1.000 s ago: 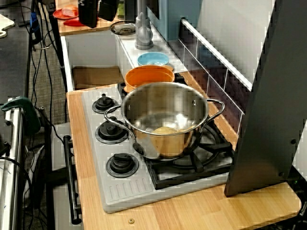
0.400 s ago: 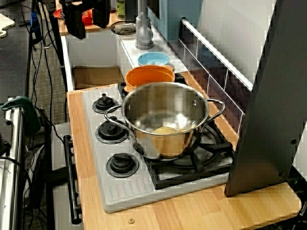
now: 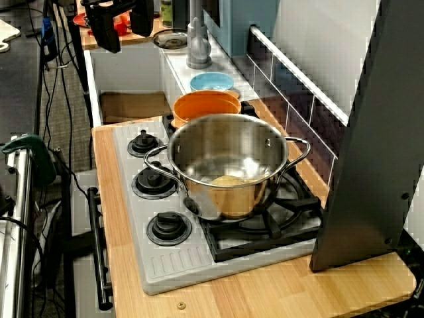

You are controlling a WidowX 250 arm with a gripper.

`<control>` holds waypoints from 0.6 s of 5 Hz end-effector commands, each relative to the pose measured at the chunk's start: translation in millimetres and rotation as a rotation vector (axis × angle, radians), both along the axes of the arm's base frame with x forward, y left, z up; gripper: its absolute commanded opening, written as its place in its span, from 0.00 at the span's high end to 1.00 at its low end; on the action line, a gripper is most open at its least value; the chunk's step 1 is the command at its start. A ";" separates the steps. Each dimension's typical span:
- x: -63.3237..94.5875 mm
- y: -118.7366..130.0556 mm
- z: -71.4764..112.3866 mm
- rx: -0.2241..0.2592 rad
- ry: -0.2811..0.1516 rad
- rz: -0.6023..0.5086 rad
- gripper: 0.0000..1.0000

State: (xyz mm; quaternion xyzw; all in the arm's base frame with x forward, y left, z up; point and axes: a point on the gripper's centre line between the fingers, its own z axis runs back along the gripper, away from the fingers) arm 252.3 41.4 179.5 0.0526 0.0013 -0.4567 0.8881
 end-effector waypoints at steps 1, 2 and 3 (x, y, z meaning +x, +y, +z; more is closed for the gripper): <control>24.3 9.7 -1.4 -0.050 -0.044 0.068 0.00; 33.8 10.3 -13.1 -0.058 -0.040 0.089 0.00; 41.8 1.6 -28.7 -0.037 -0.003 0.048 0.00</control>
